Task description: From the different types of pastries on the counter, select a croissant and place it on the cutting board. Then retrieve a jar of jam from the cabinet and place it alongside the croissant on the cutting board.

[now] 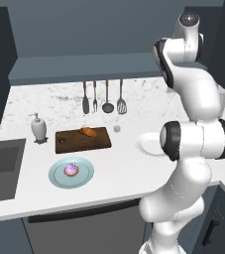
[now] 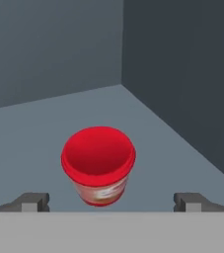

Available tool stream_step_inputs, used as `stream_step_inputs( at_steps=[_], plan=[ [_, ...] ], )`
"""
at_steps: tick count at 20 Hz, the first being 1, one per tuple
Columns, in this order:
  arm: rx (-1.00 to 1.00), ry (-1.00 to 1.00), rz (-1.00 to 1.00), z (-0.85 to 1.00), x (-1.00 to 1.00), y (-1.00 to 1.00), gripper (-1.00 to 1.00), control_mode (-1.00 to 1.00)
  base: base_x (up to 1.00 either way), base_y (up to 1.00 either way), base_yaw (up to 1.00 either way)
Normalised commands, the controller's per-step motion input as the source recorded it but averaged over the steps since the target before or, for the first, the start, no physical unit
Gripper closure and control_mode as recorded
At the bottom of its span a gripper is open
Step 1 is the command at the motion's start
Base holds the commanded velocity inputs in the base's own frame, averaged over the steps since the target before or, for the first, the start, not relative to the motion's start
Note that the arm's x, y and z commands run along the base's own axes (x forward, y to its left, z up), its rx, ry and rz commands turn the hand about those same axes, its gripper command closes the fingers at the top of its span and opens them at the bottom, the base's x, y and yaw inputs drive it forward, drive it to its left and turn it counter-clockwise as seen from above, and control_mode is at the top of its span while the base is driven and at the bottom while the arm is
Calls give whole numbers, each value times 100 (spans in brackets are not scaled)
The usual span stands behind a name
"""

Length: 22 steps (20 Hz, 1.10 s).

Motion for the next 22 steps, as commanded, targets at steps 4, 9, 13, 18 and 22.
stream_step_inputs(
  at_steps=[4,9,13,18,22],
  plan=[
    [0,1,0,-6,28,-6,-100,-100,0,0,0],
    [0,1,0,-13,29,0,-100,-100,0,0,0],
    [0,0,0,-7,33,-5,-100,-100,0,0,0],
    [0,0,0,0,38,-15,100,-100,0,0,0],
    [0,0,0,0,20,-3,100,-100,0,0,0]
  ],
)
